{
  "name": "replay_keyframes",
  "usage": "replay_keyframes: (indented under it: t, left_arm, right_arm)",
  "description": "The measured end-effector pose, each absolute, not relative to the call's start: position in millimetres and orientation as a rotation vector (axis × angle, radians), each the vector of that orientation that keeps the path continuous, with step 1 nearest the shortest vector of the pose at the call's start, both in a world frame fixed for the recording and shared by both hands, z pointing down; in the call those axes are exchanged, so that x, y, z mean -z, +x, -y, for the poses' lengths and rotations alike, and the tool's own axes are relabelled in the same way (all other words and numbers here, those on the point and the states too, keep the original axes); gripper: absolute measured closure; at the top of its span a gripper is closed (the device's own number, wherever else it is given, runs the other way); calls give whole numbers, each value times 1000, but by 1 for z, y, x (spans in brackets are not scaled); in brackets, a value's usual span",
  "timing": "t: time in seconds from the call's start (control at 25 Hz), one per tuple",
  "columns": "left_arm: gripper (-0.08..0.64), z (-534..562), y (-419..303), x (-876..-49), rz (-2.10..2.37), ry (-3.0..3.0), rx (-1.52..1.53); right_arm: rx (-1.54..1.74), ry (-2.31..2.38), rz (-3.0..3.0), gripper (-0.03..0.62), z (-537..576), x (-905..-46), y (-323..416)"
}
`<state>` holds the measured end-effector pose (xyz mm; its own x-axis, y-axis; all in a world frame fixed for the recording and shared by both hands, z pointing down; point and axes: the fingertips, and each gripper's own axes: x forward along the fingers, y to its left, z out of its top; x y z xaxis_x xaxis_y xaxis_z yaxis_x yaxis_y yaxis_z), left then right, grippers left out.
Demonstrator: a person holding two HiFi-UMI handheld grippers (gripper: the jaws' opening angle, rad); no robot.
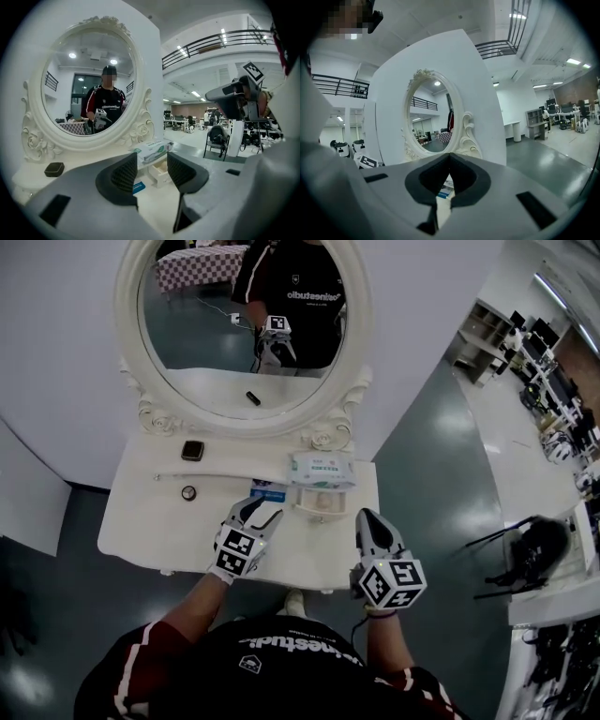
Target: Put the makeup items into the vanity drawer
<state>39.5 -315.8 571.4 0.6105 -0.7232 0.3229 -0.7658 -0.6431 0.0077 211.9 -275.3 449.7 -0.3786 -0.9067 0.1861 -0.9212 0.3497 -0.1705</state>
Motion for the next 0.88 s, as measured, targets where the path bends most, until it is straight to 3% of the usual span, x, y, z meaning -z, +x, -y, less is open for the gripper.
replay_keyframes:
  t: [0.88]
  left_arm:
    - [359, 259, -95, -502, 1401, 2680, -266]
  right_arm:
    - [-316, 1685, 2576, 589, 235, -420, 111]
